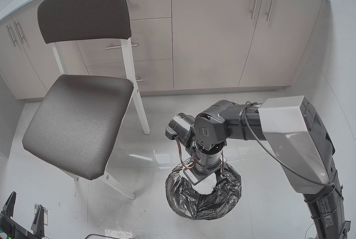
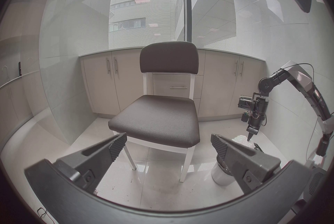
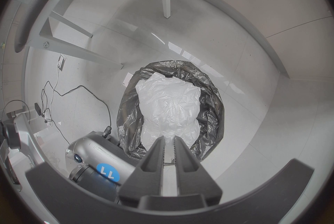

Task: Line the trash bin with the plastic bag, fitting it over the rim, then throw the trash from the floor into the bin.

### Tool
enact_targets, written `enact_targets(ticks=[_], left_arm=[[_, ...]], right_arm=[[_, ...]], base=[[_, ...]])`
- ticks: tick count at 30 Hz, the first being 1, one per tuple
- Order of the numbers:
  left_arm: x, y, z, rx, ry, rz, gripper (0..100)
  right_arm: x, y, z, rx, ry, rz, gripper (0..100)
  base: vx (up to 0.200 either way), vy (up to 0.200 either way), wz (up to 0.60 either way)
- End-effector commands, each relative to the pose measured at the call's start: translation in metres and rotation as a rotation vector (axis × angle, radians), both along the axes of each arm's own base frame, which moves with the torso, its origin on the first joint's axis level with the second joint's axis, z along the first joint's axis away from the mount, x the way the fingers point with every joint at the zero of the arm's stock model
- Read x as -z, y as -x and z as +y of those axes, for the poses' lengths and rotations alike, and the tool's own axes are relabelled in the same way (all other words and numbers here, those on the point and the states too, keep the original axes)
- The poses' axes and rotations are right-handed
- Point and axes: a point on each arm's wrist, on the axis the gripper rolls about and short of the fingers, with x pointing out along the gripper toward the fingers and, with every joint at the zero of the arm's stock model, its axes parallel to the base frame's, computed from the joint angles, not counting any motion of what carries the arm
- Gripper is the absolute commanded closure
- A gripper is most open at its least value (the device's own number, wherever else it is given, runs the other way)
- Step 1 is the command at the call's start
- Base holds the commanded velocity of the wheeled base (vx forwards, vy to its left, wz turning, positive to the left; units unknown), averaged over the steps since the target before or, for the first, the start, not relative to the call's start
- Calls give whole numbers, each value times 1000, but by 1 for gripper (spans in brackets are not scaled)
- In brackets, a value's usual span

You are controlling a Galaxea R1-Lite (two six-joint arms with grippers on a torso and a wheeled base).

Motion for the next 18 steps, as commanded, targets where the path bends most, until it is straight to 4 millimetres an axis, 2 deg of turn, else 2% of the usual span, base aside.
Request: enact_targets(ticks=[1, 18], left_arm=[[4, 0, 0, 0, 0, 2, 0], [4, 0, 0, 0, 0, 2, 0]], right_arm=[[11, -2, 2, -1, 8, 11, 100], [13, -2, 2, -2, 11, 15, 100]], base=[[0, 0, 0], [0, 0, 0]])
